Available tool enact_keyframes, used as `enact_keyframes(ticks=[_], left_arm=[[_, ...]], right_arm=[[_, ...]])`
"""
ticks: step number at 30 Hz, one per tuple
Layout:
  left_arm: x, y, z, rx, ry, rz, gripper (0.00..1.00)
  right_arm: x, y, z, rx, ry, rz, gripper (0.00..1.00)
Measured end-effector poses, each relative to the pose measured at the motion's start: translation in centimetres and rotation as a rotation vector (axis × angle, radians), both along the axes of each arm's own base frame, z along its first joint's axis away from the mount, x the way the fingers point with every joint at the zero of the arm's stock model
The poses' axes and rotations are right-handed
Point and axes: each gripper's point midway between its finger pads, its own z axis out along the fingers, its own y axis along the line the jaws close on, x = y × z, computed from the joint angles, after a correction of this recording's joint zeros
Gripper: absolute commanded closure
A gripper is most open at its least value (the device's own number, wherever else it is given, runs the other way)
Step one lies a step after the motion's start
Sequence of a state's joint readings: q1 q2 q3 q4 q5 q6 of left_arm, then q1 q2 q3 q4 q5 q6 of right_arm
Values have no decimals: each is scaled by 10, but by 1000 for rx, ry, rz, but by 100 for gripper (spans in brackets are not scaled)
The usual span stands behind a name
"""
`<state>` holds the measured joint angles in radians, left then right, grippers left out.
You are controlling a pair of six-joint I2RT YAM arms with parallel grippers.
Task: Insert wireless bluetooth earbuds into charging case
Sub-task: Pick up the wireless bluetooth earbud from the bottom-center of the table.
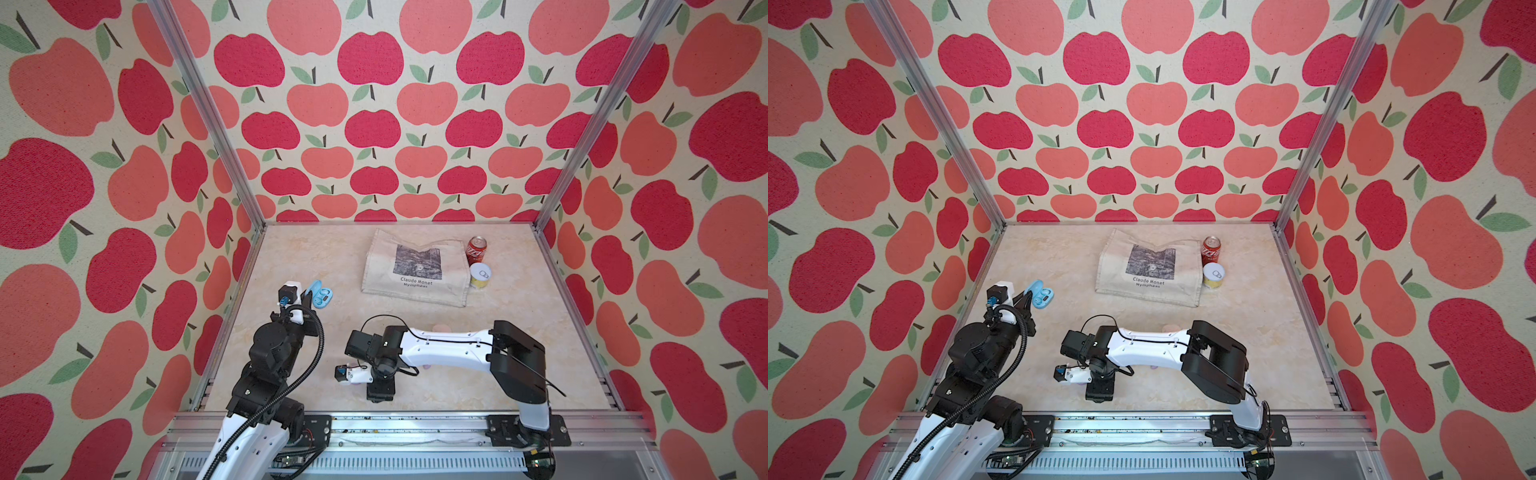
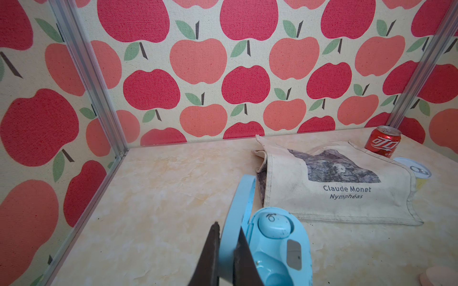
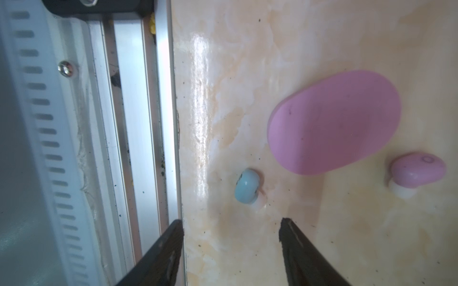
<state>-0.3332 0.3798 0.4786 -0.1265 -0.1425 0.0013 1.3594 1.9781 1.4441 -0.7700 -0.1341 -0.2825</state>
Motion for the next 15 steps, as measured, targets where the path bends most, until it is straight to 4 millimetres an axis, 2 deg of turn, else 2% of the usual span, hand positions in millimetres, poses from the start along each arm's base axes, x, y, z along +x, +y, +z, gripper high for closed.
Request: enact_keyframes(ticks=[4,12,15], left_arm=[[0,0,-2,3,9,0,100],[-1,0,-3,2,15,0,100],[0,0,-3,2,15,1,100]], right_arm=[[1,4,-5,9,-5,12,35],[2,10,-19,-3,-7,31,46],[3,14,-17,8,-9,31,48]])
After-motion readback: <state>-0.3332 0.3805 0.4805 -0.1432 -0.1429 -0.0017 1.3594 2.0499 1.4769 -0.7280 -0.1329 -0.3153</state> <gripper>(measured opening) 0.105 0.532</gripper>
